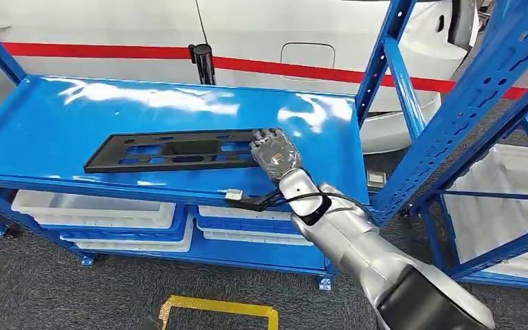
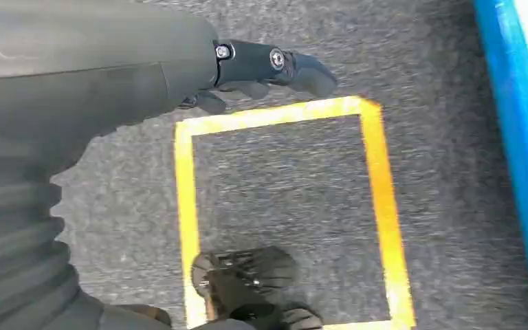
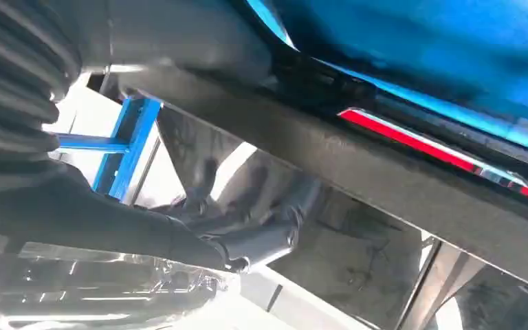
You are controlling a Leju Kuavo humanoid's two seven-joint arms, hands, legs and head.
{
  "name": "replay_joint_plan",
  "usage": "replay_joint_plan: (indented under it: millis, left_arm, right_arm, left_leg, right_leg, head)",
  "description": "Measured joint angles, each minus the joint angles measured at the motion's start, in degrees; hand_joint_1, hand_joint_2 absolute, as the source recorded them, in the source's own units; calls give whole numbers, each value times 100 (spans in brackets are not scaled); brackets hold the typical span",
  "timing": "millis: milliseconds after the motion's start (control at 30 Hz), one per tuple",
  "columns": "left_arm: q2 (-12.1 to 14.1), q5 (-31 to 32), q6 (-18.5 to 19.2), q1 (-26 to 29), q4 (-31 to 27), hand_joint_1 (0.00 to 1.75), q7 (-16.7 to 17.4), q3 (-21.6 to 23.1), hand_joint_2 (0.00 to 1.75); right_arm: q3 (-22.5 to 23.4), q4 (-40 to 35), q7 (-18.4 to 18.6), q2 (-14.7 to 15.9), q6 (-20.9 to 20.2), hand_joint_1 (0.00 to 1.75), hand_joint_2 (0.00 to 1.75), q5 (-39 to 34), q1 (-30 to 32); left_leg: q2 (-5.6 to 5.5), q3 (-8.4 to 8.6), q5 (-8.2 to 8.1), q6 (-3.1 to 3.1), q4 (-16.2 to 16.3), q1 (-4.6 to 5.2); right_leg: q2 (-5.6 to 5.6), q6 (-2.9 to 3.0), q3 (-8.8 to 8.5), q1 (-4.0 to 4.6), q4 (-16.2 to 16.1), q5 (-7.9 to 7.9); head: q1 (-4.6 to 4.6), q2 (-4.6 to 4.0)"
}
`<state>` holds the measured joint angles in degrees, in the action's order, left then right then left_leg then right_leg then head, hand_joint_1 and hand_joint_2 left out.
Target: Take the parts from the cabinet and place them on the table.
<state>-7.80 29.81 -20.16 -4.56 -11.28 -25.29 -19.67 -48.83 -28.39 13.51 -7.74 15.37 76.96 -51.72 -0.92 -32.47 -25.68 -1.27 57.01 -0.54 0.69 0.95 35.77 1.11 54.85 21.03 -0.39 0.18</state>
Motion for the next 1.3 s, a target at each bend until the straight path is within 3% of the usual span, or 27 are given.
replay_joint_plan:
  millis: [167, 267, 433, 600, 867, 1033, 1300]
  left_arm:
    - [-24, 0, -345, 0, 0, 0, -283, -35, 175]
    - [-37, -15, -196, 0, 0, 0, -406, -48, 175]
    - [-57, -96, -266, 1, 0, 0, -544, -129, 175]
    - [-61, -112, -258, 2, 0, 0, -557, -208, 175]
    - [-55, -146, -24, 1, 0, 0, -404, -310, 175]
    - [-39, -64, -32, 0, 0, 0, 26, -321, 175]
    - [4, -22, 77, 0, 0, 0, 344, -343, 175]
  right_arm:
    - [146, -26, -295, 13, 450, 175, 175, 17, 1]
    - [245, -195, -494, 48, 618, 175, 175, -18, 16]
    - [415, -814, -819, 194, 704, 175, 175, -26, 90]
    - [629, -1787, -986, 439, 511, 175, 175, -94, 125]
    - [904, -3172, -1102, 848, 548, 175, 175, -208, 265]
    - [1215, -4154, -1071, 1130, 465, 175, 175, -232, 599]
    - [1670, -5069, -1038, 1469, 555, 175, 175, -254, 1073]
  left_leg:
    - [0, 1, 0, 0, 0, 0]
    - [0, 1, 0, 0, 0, 0]
    - [0, 0, 0, 0, 0, 0]
    - [1, -1, 0, 0, 0, 0]
    - [-1, -6, 0, 0, 1, 0]
    - [-1, -6, -3, 2, 1, 0]
    - [-2, -11, -22, -19, 19, 15]
  right_leg:
    - [0, 0, 0, 0, 0, 0]
    - [1, 0, 0, 0, 0, 0]
    - [1, 0, 1, 0, 0, 0]
    - [1, 0, 2, 0, 0, 0]
    - [1, 0, 6, 0, 0, 0]
    - [1, 0, 6, 0, 0, 0]
    - [-1, -6, 5, -18, -6, -3]
  head:
    - [2, 0]
    - [0, 0]
    - [0, 0]
    - [0, 0]
    - [0, 0]
    - [2, 0]
    - [-2, 0]
